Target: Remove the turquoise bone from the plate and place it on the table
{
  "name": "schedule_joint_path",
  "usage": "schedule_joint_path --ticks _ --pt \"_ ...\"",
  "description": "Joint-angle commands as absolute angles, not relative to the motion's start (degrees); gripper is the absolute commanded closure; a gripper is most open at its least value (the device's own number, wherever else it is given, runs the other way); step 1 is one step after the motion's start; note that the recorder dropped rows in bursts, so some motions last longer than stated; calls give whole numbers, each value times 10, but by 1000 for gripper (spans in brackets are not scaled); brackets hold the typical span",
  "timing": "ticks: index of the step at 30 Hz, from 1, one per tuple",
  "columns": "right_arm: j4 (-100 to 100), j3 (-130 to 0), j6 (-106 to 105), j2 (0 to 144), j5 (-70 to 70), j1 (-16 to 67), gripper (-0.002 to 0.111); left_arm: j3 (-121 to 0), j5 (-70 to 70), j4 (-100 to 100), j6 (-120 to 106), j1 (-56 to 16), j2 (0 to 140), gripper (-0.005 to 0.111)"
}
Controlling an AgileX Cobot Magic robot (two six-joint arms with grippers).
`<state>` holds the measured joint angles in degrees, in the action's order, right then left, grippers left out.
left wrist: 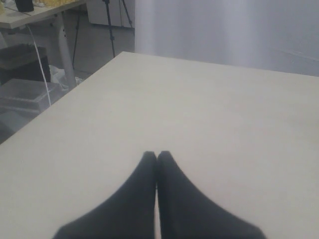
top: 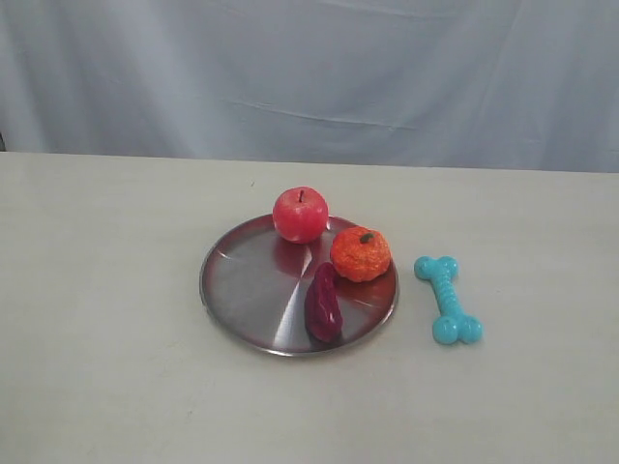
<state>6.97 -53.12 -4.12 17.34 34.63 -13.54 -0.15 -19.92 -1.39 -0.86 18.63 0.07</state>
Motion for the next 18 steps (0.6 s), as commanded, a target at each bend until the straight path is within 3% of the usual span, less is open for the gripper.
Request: schedule_joint_path --ticks 1,13,18 --pt "74 -492 -38 100 347 -136 109 0 -196 -15 -6 188 0 107" --pt "46 -501 -71 0 352 -138 109 0 -196 -15 -6 188 0 107" --pt "31 -417 -68 0 277 -138 109 0 -196 -15 -6 188 0 107"
